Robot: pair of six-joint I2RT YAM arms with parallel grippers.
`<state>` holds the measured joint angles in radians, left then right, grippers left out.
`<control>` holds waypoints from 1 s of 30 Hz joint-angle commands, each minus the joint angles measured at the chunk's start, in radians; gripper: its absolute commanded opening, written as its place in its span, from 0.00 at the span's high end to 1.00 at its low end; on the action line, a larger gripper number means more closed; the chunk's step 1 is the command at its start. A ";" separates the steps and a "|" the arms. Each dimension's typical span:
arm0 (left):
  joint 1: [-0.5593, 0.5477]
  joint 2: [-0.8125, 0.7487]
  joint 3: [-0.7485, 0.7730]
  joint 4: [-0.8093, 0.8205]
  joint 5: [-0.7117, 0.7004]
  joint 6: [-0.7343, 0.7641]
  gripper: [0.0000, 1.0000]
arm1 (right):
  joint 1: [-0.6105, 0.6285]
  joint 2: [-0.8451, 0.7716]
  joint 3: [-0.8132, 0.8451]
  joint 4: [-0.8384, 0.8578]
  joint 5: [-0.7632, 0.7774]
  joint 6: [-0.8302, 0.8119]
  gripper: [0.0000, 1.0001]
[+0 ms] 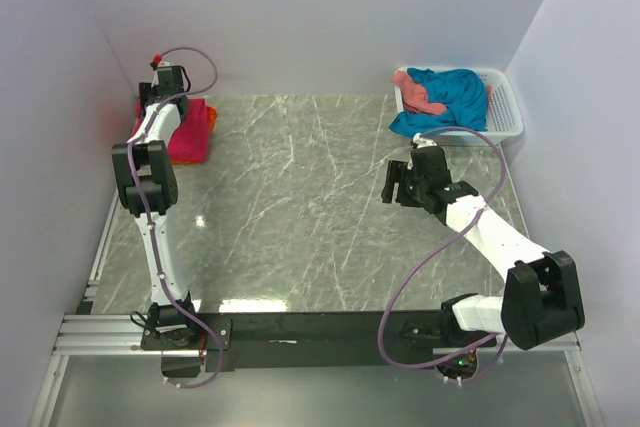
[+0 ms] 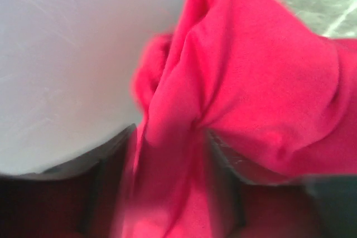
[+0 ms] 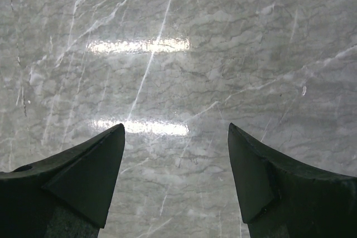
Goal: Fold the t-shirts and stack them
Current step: Neatly place the folded tshirt to the corner, then reset both grippers
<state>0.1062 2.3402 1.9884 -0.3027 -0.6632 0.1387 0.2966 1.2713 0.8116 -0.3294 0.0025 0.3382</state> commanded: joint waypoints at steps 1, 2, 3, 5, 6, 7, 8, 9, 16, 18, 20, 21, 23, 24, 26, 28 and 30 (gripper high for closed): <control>-0.005 -0.028 0.055 0.048 -0.055 -0.031 0.17 | -0.004 0.004 0.031 -0.008 0.030 -0.011 0.19; -0.005 -0.027 0.065 0.039 -0.056 -0.043 0.08 | -0.004 0.002 0.028 -0.010 0.031 -0.008 0.19; -0.005 -0.027 0.093 0.004 -0.050 -0.057 0.01 | -0.004 -0.007 0.026 -0.008 0.033 -0.005 0.19; -0.007 -0.033 0.122 -0.028 -0.018 -0.115 0.01 | -0.004 -0.018 0.023 -0.010 0.043 -0.002 0.19; -0.008 -0.042 0.154 -0.068 -0.004 -0.132 0.00 | -0.005 -0.032 0.023 -0.013 0.048 0.001 0.19; -0.010 -0.048 0.170 -0.085 0.023 -0.187 0.01 | -0.004 -0.038 0.021 -0.013 0.054 0.002 0.19; -0.014 -0.054 0.187 -0.110 0.037 -0.209 0.01 | -0.004 -0.046 0.018 -0.013 0.060 0.008 0.18; -0.017 -0.073 0.213 -0.130 0.053 -0.227 0.01 | -0.004 -0.065 0.012 -0.011 0.065 0.012 0.18; -0.137 -0.261 0.155 -0.233 0.147 -0.461 0.01 | -0.005 -0.170 -0.032 0.018 0.111 0.067 0.17; -0.158 -0.385 0.003 -0.242 0.272 -0.565 0.01 | -0.005 -0.200 -0.049 0.026 0.108 0.084 0.17; -0.200 -0.485 -0.142 -0.169 0.357 -0.689 0.01 | -0.005 -0.225 -0.064 0.036 0.100 0.105 0.16; -0.223 -0.590 -0.303 -0.135 0.396 -0.711 0.01 | -0.005 -0.249 -0.071 0.038 0.097 0.107 0.16; -0.319 -0.697 -0.521 -0.063 0.352 -0.783 0.01 | -0.007 -0.280 -0.094 0.043 0.109 0.113 0.16; -0.354 -0.791 -0.584 -0.046 0.328 -0.803 0.01 | -0.005 -0.305 -0.101 0.041 0.119 0.113 0.16; -0.454 -0.876 -0.698 -0.026 0.324 -0.859 0.01 | -0.005 -0.331 -0.121 0.036 0.145 0.124 0.15; -0.531 -0.984 -0.859 -0.001 0.324 -0.917 0.01 | -0.005 -0.363 -0.137 0.052 0.140 0.134 0.15; -0.571 -1.057 -0.991 -0.016 0.332 -0.979 0.01 | -0.005 -0.395 -0.164 0.072 0.131 0.137 0.15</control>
<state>-0.4309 1.3594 1.1454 -0.3454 -0.3454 -0.6842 0.2958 0.9257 0.6739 -0.3153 0.1116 0.4526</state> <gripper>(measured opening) 0.994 0.852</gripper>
